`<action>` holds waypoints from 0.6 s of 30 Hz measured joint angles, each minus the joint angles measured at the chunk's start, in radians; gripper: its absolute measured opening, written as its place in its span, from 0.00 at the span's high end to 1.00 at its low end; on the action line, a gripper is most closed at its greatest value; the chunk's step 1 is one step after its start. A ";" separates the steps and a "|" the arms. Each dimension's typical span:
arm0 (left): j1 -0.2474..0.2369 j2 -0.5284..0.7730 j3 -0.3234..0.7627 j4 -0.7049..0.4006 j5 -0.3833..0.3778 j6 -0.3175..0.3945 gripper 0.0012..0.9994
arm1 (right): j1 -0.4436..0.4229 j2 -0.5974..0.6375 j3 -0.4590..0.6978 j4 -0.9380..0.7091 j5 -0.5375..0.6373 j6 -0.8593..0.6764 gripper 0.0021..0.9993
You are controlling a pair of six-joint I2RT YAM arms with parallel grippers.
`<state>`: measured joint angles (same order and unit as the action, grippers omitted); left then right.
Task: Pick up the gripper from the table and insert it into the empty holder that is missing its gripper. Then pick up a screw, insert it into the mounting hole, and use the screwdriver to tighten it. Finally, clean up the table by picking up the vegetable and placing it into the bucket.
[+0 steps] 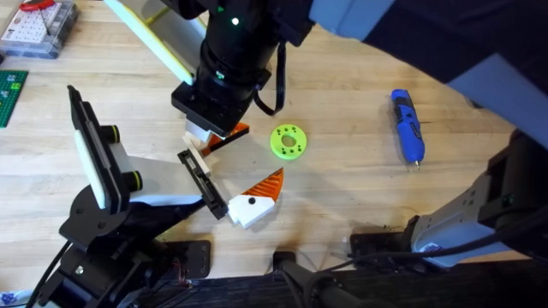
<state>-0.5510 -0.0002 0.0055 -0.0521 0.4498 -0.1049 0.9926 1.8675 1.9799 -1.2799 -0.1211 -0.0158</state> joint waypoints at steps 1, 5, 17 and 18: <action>0.000 0.000 0.000 0.000 0.000 0.000 0.01 | 0.000 0.000 0.000 -0.002 0.000 0.000 0.99; 0.000 0.000 0.000 0.000 0.000 -0.001 0.01 | -0.002 0.000 0.000 -0.011 0.000 0.000 0.99; 0.000 0.000 0.000 0.000 -0.001 -0.001 0.01 | -0.013 -0.030 0.000 -0.056 0.001 -0.007 0.99; 0.000 0.000 0.000 0.000 -0.001 -0.001 0.01 | -0.013 -0.034 0.000 -0.068 0.001 -0.007 0.99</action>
<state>-0.5510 -0.0002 0.0055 -0.0519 0.4492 -0.1055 0.9794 1.8340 1.9800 -1.3482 -0.1200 -0.0231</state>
